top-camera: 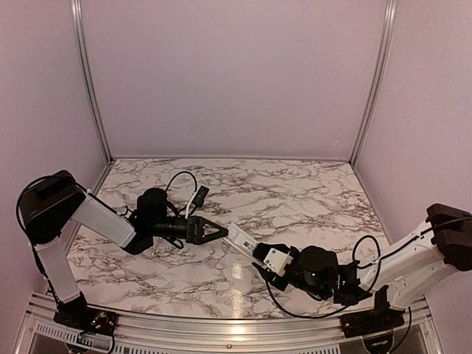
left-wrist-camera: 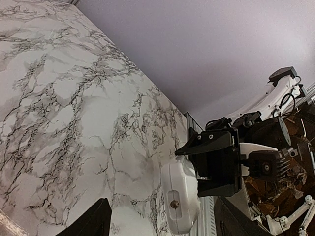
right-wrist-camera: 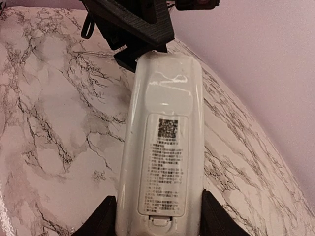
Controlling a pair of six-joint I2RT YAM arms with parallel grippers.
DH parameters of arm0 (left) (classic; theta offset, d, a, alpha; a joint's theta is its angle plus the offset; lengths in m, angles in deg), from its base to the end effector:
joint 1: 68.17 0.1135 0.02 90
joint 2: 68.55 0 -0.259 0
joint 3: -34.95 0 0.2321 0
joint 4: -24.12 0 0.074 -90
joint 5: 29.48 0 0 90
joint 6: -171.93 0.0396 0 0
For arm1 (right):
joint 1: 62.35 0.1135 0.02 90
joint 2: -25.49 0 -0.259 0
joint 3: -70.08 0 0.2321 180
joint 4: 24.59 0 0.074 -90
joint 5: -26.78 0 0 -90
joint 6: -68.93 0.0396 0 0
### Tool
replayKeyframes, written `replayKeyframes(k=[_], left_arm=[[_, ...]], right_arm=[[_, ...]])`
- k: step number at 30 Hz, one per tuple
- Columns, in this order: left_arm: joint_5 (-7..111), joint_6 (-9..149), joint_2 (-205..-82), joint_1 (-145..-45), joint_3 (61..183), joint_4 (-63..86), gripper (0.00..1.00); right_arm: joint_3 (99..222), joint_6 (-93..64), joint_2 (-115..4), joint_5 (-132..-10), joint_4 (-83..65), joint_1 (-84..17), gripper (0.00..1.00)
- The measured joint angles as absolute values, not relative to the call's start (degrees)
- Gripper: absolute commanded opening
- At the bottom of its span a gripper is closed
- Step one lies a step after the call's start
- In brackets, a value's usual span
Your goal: Unload the batteries from the remote control
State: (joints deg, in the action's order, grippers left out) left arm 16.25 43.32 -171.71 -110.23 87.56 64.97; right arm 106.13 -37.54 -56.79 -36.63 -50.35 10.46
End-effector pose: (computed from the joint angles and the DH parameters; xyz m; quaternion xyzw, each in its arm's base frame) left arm 0.2245 -0.2398 0.1692 0.2642 0.7004 -0.6061 0.2689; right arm 0.0903 0.2319 0.1643 -0.4685 0.6610 0.0954 0.5784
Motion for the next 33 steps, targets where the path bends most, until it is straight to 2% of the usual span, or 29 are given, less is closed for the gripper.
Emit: replayKeyframes(k=[4,10,24,33], left_arm=[[14.24,43.12,-172.51,-111.8,90.05,64.55,0.71],[12.86,45.42,-172.51,-113.01,94.79,59.2,0.7],[11.49,47.21,-175.27,-113.86,95.91,57.01,0.65],[9.89,47.6,-177.43,-114.32,95.95,57.25,0.56]], right_arm=[[101.49,-41.32,-52.07,-39.19,-52.1,10.46,0.0],[101.21,-44.91,-48.92,-39.75,-52.19,10.46,0.0],[103.42,-50.68,-50.01,-38.99,-49.15,10.46,0.0],[102.15,-53.39,-50.8,-37.96,-51.05,10.46,0.0]])
